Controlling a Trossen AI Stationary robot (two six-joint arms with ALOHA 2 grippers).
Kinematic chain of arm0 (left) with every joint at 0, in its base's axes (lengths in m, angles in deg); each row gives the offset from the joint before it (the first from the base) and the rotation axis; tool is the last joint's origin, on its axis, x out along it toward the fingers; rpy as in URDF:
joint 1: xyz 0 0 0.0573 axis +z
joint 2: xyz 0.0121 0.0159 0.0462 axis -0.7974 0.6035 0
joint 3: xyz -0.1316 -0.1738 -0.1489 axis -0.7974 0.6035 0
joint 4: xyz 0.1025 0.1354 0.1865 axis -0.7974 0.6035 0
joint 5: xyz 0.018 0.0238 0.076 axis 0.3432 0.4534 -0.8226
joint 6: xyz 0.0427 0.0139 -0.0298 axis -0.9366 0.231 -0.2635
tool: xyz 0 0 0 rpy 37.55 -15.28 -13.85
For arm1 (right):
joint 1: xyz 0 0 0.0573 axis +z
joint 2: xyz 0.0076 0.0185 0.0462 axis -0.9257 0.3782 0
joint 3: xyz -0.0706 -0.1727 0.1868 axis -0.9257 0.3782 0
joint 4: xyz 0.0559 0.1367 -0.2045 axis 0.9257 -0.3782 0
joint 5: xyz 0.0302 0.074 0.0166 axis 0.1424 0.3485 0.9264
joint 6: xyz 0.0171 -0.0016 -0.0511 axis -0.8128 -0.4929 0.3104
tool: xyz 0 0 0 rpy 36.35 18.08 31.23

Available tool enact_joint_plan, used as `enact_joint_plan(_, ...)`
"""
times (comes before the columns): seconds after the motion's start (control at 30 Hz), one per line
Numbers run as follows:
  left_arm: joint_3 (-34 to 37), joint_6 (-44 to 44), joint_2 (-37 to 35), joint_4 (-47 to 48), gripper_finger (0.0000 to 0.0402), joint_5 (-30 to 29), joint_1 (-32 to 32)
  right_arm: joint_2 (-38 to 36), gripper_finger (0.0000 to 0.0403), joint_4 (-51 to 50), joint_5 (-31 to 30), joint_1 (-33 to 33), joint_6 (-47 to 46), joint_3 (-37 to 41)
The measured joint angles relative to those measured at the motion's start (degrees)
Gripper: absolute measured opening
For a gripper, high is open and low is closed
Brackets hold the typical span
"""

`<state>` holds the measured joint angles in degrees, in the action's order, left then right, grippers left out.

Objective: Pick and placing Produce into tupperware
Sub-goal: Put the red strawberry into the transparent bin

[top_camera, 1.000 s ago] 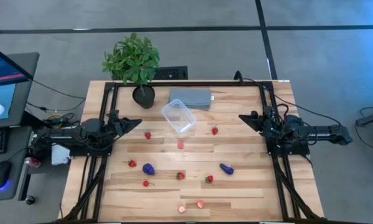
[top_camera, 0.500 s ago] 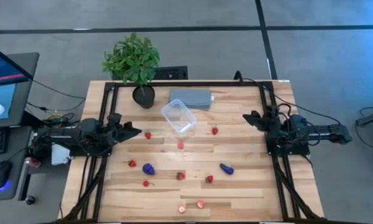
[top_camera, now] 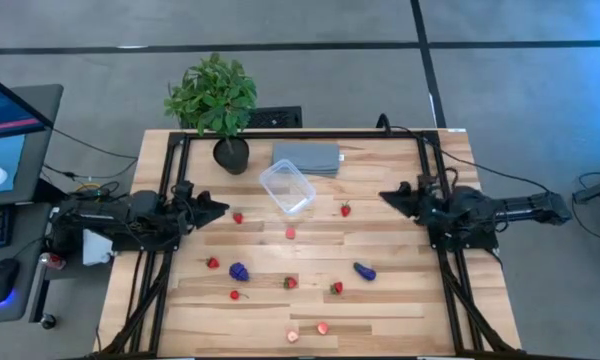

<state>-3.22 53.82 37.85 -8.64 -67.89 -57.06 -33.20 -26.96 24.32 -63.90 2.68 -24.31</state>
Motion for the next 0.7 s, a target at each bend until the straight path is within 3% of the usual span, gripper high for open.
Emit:
enact_joint_plan(0.13,-0.2,0.8,0.0,3.9,0.021,2.6,0.0,5.0,0.0206,-3.1,-0.4,2.3,1.1,-2.4)
enact_joint_plan(0.3,-5.2,-0.7,2.1,17.3,0.021,3.2,-0.5,13.4,0.0179,-8.9,-1.3,4.0,7.9,-10.3)
enact_joint_plan(0.63,-20.0,-22.2,18.0,42.4,0.021,-8.6,-3.1,23.8,0.0138,-20.6,-1.7,4.0,12.6,-20.8)
enact_joint_plan(0.7,-20.7,-22.2,22.6,43.3,0.021,-10.8,-3.1,24.4,0.0135,-22.5,-1.7,4.0,12.6,-21.7)
